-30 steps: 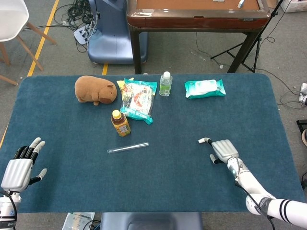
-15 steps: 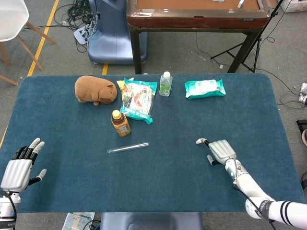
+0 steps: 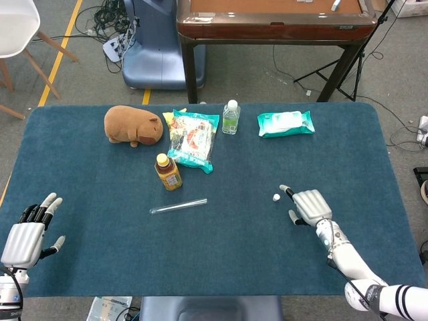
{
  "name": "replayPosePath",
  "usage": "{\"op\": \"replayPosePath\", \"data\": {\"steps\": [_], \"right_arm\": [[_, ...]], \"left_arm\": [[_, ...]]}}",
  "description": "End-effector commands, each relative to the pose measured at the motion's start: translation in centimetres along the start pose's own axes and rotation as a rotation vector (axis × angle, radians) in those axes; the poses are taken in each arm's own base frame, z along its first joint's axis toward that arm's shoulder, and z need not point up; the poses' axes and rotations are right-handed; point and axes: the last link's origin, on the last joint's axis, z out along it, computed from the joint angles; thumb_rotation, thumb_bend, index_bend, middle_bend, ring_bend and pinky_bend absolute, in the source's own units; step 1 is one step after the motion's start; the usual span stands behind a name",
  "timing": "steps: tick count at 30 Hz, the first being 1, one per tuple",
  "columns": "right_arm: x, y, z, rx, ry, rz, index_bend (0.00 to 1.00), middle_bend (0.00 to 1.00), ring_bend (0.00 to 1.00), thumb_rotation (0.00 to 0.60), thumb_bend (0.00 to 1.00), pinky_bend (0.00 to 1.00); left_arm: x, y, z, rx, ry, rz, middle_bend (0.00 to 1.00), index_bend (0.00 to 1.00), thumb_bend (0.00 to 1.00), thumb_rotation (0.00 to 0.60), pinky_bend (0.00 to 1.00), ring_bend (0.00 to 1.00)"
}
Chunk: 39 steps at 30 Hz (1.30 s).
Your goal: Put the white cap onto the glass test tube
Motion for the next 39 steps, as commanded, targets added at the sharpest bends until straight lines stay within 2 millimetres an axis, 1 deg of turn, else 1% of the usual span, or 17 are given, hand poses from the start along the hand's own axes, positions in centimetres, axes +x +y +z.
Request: {"op": "replayPosePath", "data": {"steps": [1,3,6,10,14,19,25,39], "right_arm": [[1.0,0.3,0.4,-0.020,0.115,-0.007,0.26,1.00,1.00,0.600,0.25,1.00],[1.3,0.0,0.8,-0.023,0.136,-0.007,0.34,1.00,1.00,0.600,0.17,1.00],[1.4,-0.2,1.4,-0.026,0.132,-0.020,0.39,1.00,1.00,0.600,0.17,1.00],[1.3,-0.6,2.3,-0.030,0.109,-0.029,0.43,1.00,1.00,0.600,0.17,1.00],[1.0,-0.7,3.4,-0.037,0.081,-0.027,0.43,1.00,1.00,0.600,0.17,1.00],[0.6,-0.7,4.6,-0.048,0.064,-0.029,0.45,1.00,1.00,0.600,0.22,1.00],[0.2,-0.9,5.9,-0.057,0.049,-0.024,0.45,1.00,1.00,0.600,0.22,1.00],[-0.6,-1.6,6.9,-0.046,0.019,-0.036,0.47,1.00,1.00,0.600,0.22,1.00]], "left_arm": [[0.0,0.1,0.0,-0.004,0.000,0.000,0.07,0.11,0.25,0.600,0.10,0.15],[0.0,0.2,0.0,-0.008,0.000,-0.001,0.07,0.11,0.25,0.600,0.10,0.15],[-0.1,0.2,-0.1,-0.008,0.001,-0.001,0.07,0.11,0.25,0.600,0.10,0.15],[0.0,0.2,-0.3,-0.005,0.000,0.000,0.07,0.11,0.25,0.600,0.10,0.15],[-0.1,0.2,-0.4,-0.001,-0.002,-0.001,0.07,0.11,0.25,0.600,0.10,0.15],[-0.1,0.2,-0.5,0.003,-0.004,0.002,0.07,0.11,0.25,0.600,0.10,0.15],[-0.1,0.2,-0.4,0.003,-0.007,0.003,0.07,0.11,0.25,0.600,0.10,0.15],[-0.1,0.1,-0.4,0.007,-0.004,0.002,0.07,0.11,0.25,0.600,0.10,0.15]]}}
